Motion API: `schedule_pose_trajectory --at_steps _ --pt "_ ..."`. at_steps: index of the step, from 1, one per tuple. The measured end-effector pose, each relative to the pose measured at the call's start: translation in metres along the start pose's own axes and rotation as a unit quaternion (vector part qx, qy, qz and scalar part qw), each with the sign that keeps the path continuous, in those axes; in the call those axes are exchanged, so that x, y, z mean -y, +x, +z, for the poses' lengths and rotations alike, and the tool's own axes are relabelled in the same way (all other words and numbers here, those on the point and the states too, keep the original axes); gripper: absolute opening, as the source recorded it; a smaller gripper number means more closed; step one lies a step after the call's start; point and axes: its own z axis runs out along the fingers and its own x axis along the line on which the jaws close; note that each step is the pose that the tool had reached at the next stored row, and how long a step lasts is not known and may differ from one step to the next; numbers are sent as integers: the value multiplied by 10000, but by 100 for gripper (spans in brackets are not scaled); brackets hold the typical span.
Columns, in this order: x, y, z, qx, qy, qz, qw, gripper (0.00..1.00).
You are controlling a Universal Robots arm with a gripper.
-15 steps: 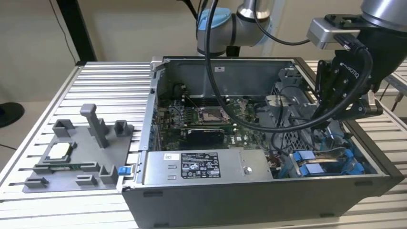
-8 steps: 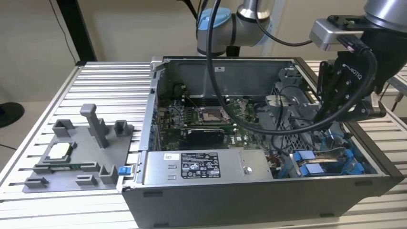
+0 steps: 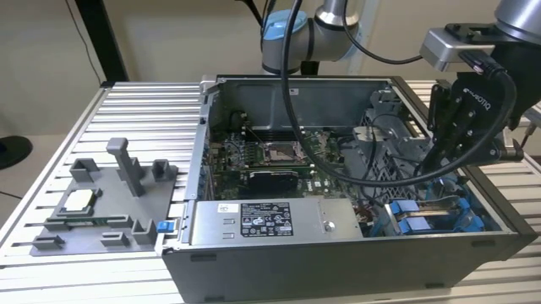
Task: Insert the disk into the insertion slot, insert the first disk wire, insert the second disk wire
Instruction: 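Insert the first disk wire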
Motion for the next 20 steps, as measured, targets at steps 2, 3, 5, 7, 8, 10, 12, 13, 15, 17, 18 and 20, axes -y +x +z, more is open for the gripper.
schedule_pose_trajectory --at_steps 2,3,5,7,8,10,12,13,15,17,18,20 --pt "9 13 1 1 -1 0 10000 0" --pt "11 17 0 0 -1 0 10000 0" --pt "12 19 0 1 -1 1 10000 0" --pt "58 18 -2 0 -1 0 10000 0" --pt "59 18 -2 1 -1 0 10000 0" --pt "61 18 -2 0 -1 0 10000 0" --pt "62 18 -2 0 -1 0 10000 0" --pt "63 18 -2 1 -1 0 10000 0" --pt "64 18 -2 1 -1 0 10000 0" --pt "66 18 -2 0 -1 0 10000 0" --pt "70 18 -2 1 0 0 10000 0" --pt "102 17 1 0 -21 0 10000 0"
